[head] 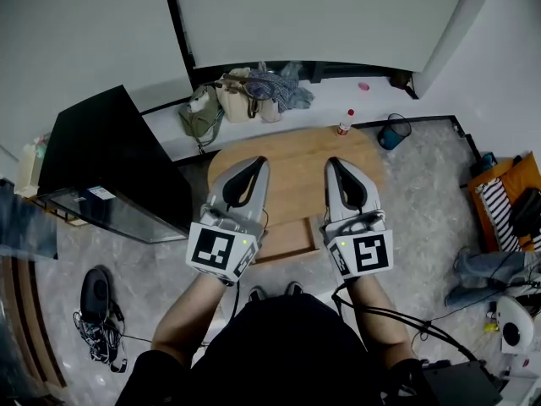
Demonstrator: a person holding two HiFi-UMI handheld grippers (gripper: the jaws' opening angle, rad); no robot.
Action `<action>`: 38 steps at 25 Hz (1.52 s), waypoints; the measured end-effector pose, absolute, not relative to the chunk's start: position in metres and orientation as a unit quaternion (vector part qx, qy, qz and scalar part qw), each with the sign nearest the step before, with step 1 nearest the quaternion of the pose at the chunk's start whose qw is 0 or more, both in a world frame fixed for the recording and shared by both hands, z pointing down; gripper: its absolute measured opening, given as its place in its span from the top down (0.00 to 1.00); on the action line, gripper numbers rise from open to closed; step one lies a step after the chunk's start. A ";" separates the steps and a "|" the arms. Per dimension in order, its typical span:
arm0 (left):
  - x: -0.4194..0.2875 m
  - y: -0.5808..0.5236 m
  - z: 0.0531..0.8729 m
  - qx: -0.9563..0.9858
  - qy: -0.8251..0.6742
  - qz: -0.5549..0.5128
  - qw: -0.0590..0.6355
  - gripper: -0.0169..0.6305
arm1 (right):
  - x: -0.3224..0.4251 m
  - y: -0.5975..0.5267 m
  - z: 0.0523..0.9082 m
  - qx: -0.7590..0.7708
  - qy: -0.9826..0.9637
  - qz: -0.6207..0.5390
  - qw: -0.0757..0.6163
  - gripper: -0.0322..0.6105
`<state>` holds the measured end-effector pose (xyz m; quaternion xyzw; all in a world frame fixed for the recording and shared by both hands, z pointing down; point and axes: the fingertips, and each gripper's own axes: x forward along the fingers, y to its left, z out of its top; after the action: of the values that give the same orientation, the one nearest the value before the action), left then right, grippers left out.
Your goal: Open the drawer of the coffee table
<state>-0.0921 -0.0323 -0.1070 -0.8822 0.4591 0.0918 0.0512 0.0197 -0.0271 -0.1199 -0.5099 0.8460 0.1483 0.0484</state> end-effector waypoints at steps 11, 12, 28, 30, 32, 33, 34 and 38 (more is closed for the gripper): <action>-0.097 -0.044 -0.094 -0.877 0.472 0.080 0.044 0.97 | 0.025 -0.039 -0.106 -0.514 0.847 0.131 0.041 0.95; -0.097 -0.045 -0.094 -0.876 0.473 0.079 0.045 0.97 | 0.024 -0.040 -0.106 -0.513 0.847 0.131 0.041 0.95; -0.090 -0.049 -0.091 -0.876 0.473 0.078 0.043 0.97 | 0.033 -0.045 -0.104 -0.516 0.847 0.122 0.047 0.95; -0.090 -0.048 -0.090 -0.876 0.474 0.077 0.044 0.97 | 0.034 -0.044 -0.103 -0.516 0.847 0.120 0.047 0.95; -0.090 -0.047 -0.089 -0.876 0.475 0.075 0.044 0.97 | 0.032 -0.043 -0.102 -0.514 0.848 0.119 0.047 0.95; -0.091 -0.047 -0.088 -0.875 0.476 0.075 0.043 0.97 | 0.032 -0.042 -0.102 -0.513 0.849 0.119 0.047 0.95; -0.091 -0.047 -0.087 -0.875 0.477 0.074 0.042 0.97 | 0.031 -0.042 -0.101 -0.512 0.849 0.119 0.047 0.95; -0.093 -0.048 -0.086 -0.874 0.478 0.074 0.040 0.97 | 0.029 -0.043 -0.100 -0.511 0.850 0.117 0.048 0.95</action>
<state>-0.0926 -0.0481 -0.0862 -0.8743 0.4780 0.0739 0.0398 0.0295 -0.0429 -0.1002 -0.5111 0.8502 0.1169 0.0480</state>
